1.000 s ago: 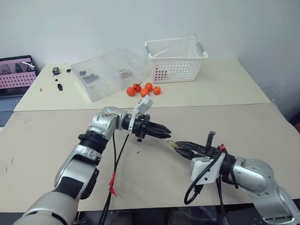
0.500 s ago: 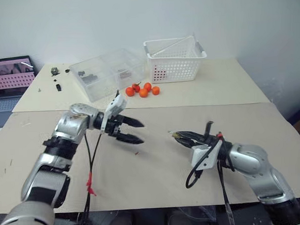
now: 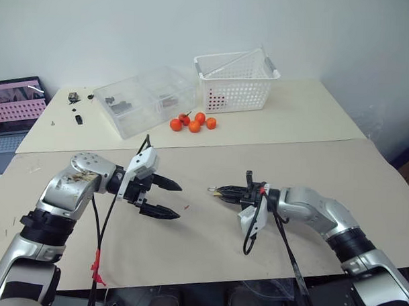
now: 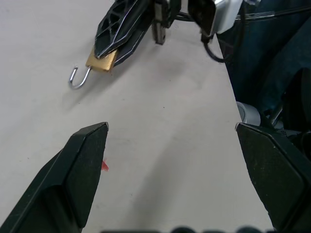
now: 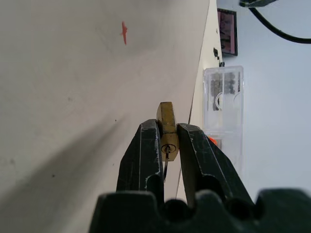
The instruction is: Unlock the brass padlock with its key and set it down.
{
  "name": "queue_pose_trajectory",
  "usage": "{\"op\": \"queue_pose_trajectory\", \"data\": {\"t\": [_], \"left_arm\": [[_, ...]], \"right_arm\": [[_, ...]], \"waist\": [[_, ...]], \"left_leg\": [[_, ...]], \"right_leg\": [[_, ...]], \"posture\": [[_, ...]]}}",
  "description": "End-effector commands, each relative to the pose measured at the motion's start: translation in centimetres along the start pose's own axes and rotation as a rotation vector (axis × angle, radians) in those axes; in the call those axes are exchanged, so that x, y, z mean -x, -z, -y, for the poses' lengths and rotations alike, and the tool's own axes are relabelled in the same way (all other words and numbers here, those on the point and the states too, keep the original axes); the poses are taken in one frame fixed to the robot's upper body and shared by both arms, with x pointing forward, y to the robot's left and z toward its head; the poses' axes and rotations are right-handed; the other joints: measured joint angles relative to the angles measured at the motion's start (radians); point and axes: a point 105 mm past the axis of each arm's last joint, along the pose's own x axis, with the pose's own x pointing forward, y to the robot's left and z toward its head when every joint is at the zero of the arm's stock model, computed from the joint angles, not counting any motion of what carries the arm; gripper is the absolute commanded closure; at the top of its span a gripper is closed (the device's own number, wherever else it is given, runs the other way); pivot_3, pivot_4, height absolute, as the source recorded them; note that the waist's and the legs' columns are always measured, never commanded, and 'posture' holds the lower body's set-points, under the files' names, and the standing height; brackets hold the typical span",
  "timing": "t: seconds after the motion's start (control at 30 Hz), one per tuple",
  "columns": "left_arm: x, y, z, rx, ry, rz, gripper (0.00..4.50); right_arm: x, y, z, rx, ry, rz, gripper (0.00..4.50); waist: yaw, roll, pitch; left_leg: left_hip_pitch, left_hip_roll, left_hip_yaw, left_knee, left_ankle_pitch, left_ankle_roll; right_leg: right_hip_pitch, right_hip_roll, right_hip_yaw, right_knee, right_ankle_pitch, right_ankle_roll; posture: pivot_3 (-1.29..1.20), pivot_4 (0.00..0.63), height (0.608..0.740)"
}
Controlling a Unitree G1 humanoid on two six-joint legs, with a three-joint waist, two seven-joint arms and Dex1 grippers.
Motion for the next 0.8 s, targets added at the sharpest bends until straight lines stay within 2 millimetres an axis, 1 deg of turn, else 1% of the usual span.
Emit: {"op": "queue_pose_trajectory", "data": {"t": [0.03,0.13,0.17,0.4,0.47,0.5,0.53,0.57,0.6,0.63,0.8], "left_arm": [[0.6,-1.0,0.4,-0.052,-0.037,0.024,0.05],[0.7,-1.1,0.4,-0.058,-0.052,0.029,0.05],[0.7,-1.1,0.4,-0.057,-0.055,0.031,0.05],[0.1,-1.5,0.3,-0.046,-0.041,0.054,0.05],[-0.2,-1.7,0.2,-0.049,-0.032,0.061,0.00],[-0.3,-1.7,0.2,-0.051,-0.028,0.063,0.00],[-0.4,-1.7,0.2,-0.053,-0.026,0.064,0.00],[-0.5,-1.8,0.1,-0.056,-0.023,0.065,0.00],[-0.7,-1.8,-0.1,-0.059,-0.020,0.066,0.00],[-0.8,-1.8,-0.2,-0.061,-0.016,0.067,0.00],[-1.6,-1.9,-0.6,-0.069,0.008,0.078,0.00]], "right_arm": [[-1.5,0.4,1.0,0.107,0.068,0.028,4.39],[-2.0,0.7,-0.2,0.125,0.051,0.040,4.39],[-2.0,0.7,-0.7,0.119,0.045,0.041,4.39],[-0.7,0.3,-4.7,0.083,-0.039,0.051,4.39],[0.0,0.2,-5.6,0.073,-0.057,0.047,3.37],[0.3,0.2,-6.0,0.068,-0.068,0.042,3.13],[0.6,0.3,-6.2,0.069,-0.078,0.036,2.69],[1.1,0.4,-6.5,0.067,-0.087,0.030,2.37],[1.7,0.5,-6.9,0.066,-0.102,0.021,2.10],[2.2,0.6,-7.1,0.065,-0.113,0.014,1.66],[5.1,1.2,-7.8,0.057,-0.157,-0.025,0.03]], "waist": [[-0.003,0.000,0.000],[-0.001,-0.001,0.000],[0.001,-0.001,0.000],[0.002,-0.004,-0.001],[0.005,-0.005,-0.001],[0.007,-0.005,-0.001],[0.007,-0.005,-0.002],[0.006,-0.005,-0.002],[0.006,-0.005,-0.002],[0.007,-0.005,-0.002],[0.014,-0.005,-0.003]], "left_leg": [[0.000,0.000,0.000,-0.002,0.001,-0.001],[0.000,0.000,0.000,-0.007,0.006,-0.010],[0.000,0.000,0.000,-0.008,0.006,-0.011],[0.001,-0.001,0.001,-0.008,0.006,-0.011],[0.002,-0.001,0.000,-0.008,0.006,-0.011],[0.002,-0.001,0.000,-0.008,0.006,-0.011],[0.001,-0.002,0.000,-0.008,0.006,-0.011],[0.001,-0.002,0.000,-0.008,0.006,-0.011],[0.001,-0.002,0.000,-0.008,0.006,-0.011],[0.001,-0.002,0.000,-0.008,0.006,-0.011],[0.001,-0.004,0.000,-0.007,0.006,-0.011]], "right_leg": [[-0.001,0.000,0.001,0.001,0.000,0.000],[-0.002,0.000,0.001,0.001,0.000,-0.001],[-0.002,0.000,0.001,0.001,0.000,-0.001],[0.001,-0.001,0.001,0.000,0.001,-0.001],[0.001,-0.001,0.001,0.000,0.001,-0.002],[0.002,-0.001,0.001,0.000,0.001,-0.002],[0.002,-0.002,0.001,0.000,0.000,-0.002],[0.002,-0.002,0.001,0.000,0.000,-0.002],[0.002,-0.002,0.001,0.000,0.000,-0.002],[0.003,-0.002,0.001,0.000,0.000,-0.002],[0.004,-0.003,0.001,-0.002,0.000,-0.002]], "posture": [[0.00,0.150,0.740],[0.00,0.150,0.740],[0.00,0.150,0.740],[0.00,0.150,0.740],[0.00,0.150,0.740],[0.00,0.150,0.740],[0.00,0.150,0.740],[0.00,0.150,0.740],[0.00,0.150,0.740],[0.00,0.150,0.740],[0.00,0.150,0.740]]}}
